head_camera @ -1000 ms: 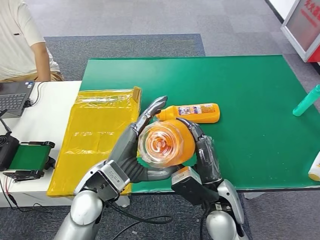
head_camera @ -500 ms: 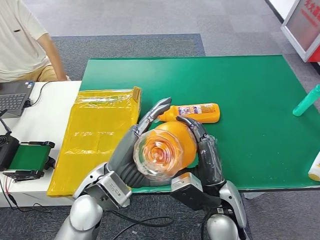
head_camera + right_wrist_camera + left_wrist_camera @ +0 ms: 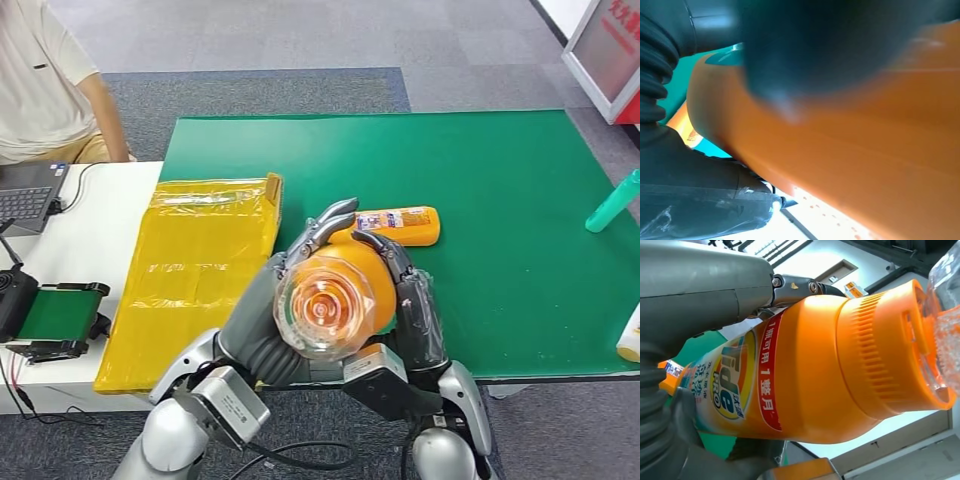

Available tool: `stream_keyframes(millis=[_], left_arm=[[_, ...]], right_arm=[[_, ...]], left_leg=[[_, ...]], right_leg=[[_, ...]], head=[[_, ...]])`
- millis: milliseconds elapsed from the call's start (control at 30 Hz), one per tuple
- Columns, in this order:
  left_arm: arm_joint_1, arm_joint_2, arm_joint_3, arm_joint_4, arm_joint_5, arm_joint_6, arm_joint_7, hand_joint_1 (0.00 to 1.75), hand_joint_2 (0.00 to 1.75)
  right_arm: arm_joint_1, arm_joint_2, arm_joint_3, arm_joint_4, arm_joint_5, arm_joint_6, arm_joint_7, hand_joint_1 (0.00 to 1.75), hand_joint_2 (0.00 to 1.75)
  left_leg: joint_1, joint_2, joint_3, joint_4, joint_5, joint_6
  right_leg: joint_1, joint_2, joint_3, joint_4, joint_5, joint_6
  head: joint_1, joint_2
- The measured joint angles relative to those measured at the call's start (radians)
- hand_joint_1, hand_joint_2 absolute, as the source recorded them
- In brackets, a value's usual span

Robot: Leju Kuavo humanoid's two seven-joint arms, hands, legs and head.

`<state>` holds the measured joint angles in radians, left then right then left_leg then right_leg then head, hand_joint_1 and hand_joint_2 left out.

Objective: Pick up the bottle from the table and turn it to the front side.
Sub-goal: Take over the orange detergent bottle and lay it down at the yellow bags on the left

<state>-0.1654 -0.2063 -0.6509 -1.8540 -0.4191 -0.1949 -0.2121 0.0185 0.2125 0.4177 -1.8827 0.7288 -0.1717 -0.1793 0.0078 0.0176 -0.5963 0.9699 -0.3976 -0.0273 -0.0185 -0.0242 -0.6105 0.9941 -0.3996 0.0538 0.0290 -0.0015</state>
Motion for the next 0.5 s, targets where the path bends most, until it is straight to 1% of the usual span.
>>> stream_keyframes(millis=[33, 500], left_arm=[[-0.002, 0.000, -0.004, 0.000, -0.004, 0.003, 0.003, 1.75, 1.75], [-0.014, 0.001, -0.019, -0.006, -0.024, 0.030, 0.014, 1.75, 1.75]], right_arm=[[0.000, 0.000, 0.001, 0.000, 0.000, -0.002, 0.000, 1.75, 1.75], [0.017, -0.005, 0.008, -0.025, 0.001, -0.008, 0.003, 1.75, 1.75]], left_leg=[[0.000, 0.000, 0.000, 0.000, 0.000, 0.000], [0.000, 0.000, 0.000, 0.000, 0.000, 0.000]], right_leg=[[0.000, 0.000, 0.000, 0.000, 0.000, 0.000], [0.000, 0.000, 0.000, 0.000, 0.000, 0.000]], head=[[0.000, 0.000], [0.000, 0.000]])
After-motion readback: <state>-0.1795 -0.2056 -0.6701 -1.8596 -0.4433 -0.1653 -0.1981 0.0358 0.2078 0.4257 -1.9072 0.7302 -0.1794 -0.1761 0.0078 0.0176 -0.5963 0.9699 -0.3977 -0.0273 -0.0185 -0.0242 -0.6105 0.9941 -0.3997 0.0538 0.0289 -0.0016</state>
